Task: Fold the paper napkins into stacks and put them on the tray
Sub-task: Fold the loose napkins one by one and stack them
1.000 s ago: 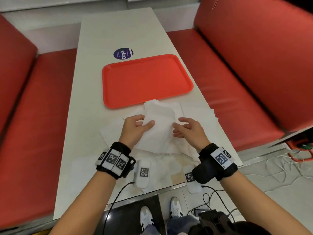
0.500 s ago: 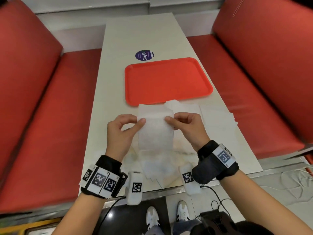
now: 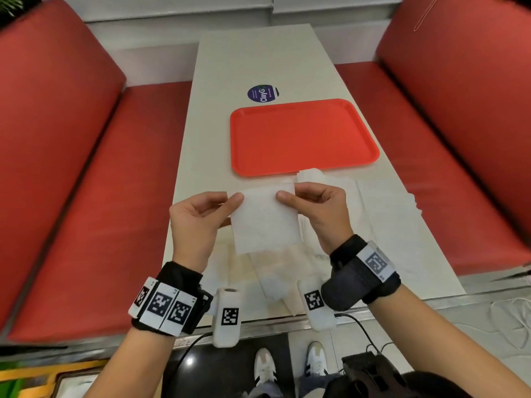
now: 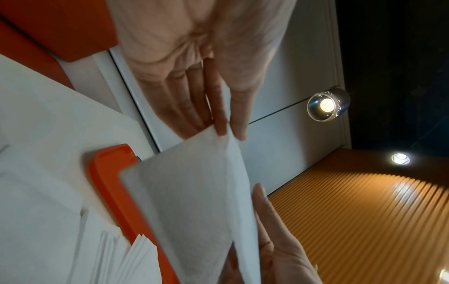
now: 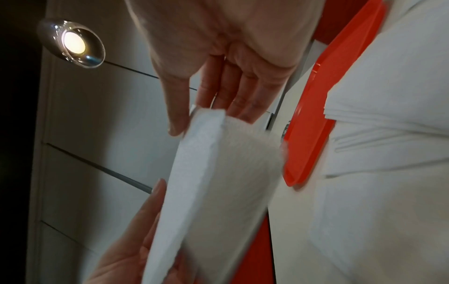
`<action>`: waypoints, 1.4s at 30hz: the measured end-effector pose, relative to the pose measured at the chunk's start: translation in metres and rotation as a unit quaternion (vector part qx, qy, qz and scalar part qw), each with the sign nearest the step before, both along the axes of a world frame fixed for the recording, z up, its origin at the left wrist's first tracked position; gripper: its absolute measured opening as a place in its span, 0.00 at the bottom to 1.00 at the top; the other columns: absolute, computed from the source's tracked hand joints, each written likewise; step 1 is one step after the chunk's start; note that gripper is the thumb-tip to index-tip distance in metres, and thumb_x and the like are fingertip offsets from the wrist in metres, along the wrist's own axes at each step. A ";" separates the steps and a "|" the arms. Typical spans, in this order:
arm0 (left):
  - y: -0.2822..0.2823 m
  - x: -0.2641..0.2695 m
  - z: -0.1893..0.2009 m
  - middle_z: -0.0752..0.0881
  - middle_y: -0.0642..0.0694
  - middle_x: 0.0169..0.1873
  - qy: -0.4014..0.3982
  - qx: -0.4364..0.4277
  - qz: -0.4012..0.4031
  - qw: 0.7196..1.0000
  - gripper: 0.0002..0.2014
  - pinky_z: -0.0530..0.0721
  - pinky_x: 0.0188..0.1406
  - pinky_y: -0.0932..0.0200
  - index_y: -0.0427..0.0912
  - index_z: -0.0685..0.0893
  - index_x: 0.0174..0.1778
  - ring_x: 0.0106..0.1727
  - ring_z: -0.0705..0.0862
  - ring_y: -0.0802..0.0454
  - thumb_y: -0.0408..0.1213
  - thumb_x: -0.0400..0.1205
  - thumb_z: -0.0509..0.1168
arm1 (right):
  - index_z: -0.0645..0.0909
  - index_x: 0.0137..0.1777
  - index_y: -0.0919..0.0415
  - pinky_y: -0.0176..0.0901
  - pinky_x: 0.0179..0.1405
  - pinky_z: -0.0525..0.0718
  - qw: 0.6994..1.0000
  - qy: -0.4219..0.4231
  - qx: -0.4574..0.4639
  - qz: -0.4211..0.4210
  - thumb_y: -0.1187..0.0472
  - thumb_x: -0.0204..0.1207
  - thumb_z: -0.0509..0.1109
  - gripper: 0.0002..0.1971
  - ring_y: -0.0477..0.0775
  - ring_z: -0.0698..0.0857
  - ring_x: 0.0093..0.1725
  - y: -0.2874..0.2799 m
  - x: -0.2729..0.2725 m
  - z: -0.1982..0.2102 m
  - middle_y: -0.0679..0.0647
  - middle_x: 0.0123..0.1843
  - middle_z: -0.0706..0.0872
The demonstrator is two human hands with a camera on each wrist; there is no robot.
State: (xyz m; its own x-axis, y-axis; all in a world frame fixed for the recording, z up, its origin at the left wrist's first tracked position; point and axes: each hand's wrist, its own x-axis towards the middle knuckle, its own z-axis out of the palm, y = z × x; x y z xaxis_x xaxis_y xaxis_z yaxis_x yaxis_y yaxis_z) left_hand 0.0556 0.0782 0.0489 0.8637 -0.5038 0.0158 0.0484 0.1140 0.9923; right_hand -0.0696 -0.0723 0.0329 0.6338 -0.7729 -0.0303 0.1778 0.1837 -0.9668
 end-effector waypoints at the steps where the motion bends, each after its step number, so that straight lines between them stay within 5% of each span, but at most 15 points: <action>1: 0.004 0.003 -0.001 0.93 0.45 0.37 0.004 0.009 -0.005 1.000 0.10 0.90 0.37 0.55 0.33 0.89 0.44 0.39 0.91 0.49 0.31 0.69 0.79 | 0.87 0.46 0.74 0.45 0.45 0.89 1.000 0.004 0.009 0.005 0.72 0.64 0.82 0.12 0.57 0.90 0.45 0.003 0.002 0.000 0.64 0.44 0.91; 13: 0.035 0.027 -0.008 0.92 0.41 0.47 0.003 0.046 -0.070 0.996 0.16 0.89 0.40 0.58 0.35 0.88 0.51 0.38 0.89 0.48 0.20 0.68 0.77 | 0.81 0.45 0.63 0.40 0.39 0.87 0.999 0.023 0.032 0.034 0.77 0.61 0.82 0.18 0.49 0.87 0.31 0.024 0.019 -0.007 0.57 0.35 0.89; 16: 0.037 0.029 -0.006 0.92 0.42 0.47 -0.006 0.054 -0.099 0.994 0.16 0.89 0.41 0.56 0.35 0.88 0.49 0.36 0.88 0.48 0.20 0.67 0.78 | 0.74 0.48 0.60 0.41 0.40 0.84 0.997 0.041 -0.003 0.058 0.71 0.62 0.84 0.22 0.47 0.83 0.33 0.024 0.020 -0.004 0.58 0.43 0.91; 19: 0.036 0.027 -0.001 0.91 0.47 0.40 -0.040 0.095 -0.179 0.978 0.15 0.88 0.42 0.55 0.36 0.89 0.46 0.34 0.86 0.50 0.21 0.66 0.79 | 0.86 0.50 0.63 0.54 0.50 0.86 0.987 0.086 -0.051 0.122 0.60 0.66 0.84 0.14 0.56 0.88 0.42 0.027 0.023 0.002 0.61 0.46 0.92; 22: 0.033 0.024 0.001 0.89 0.51 0.37 -0.073 0.127 -0.226 0.963 0.14 0.86 0.37 0.61 0.37 0.89 0.45 0.33 0.86 0.53 0.22 0.66 0.80 | 0.91 0.44 0.66 0.51 0.46 0.87 0.976 0.105 -0.089 0.170 0.61 0.70 0.81 0.08 0.57 0.89 0.40 0.031 0.025 0.003 0.63 0.42 0.92; 26: 0.028 0.023 0.001 0.89 0.45 0.41 -0.065 0.115 -0.202 0.970 0.16 0.87 0.39 0.60 0.34 0.82 0.46 0.34 0.88 0.49 0.25 0.68 0.80 | 0.91 0.42 0.71 0.46 0.42 0.85 0.979 0.097 -0.096 0.151 0.64 0.70 0.81 0.09 0.57 0.89 0.38 0.029 0.023 0.001 0.66 0.40 0.92; 30: 0.017 0.015 0.007 0.92 0.39 0.38 -0.045 0.107 -0.174 0.978 0.13 0.89 0.35 0.59 0.36 0.87 0.56 0.38 0.91 0.49 0.33 0.76 0.74 | 0.91 0.43 0.70 0.44 0.44 0.86 0.977 0.092 -0.113 0.154 0.63 0.71 0.80 0.09 0.58 0.91 0.40 0.028 0.022 0.002 0.63 0.40 0.93; 35: 0.010 0.014 0.003 0.91 0.36 0.39 -0.081 0.112 -0.152 0.979 0.06 0.87 0.33 0.61 0.31 0.90 0.44 0.38 0.91 0.50 0.31 0.77 0.74 | 0.91 0.45 0.70 0.44 0.43 0.87 0.978 0.090 -0.103 0.157 0.65 0.71 0.80 0.07 0.56 0.91 0.40 0.026 0.019 0.003 0.62 0.41 0.93; 42: 0.026 0.032 -0.007 0.91 0.39 0.41 -0.081 0.134 -0.050 0.986 0.04 0.85 0.33 0.53 0.35 0.90 0.43 0.36 0.87 0.54 0.33 0.79 0.73 | 0.89 0.45 0.73 0.41 0.42 0.89 0.983 0.093 -0.032 0.158 0.68 0.72 0.79 0.07 0.59 0.90 0.37 0.023 0.014 -0.003 0.64 0.38 0.92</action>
State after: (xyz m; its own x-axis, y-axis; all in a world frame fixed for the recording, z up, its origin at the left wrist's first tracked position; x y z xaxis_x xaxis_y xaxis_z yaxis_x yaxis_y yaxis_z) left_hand 0.0879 0.1046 0.0419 0.8067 -0.5910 0.0048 -0.1162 -0.1505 0.9818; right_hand -0.0552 -0.0494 0.0299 0.8311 -0.5419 -0.1249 -0.0583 0.1385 -0.9886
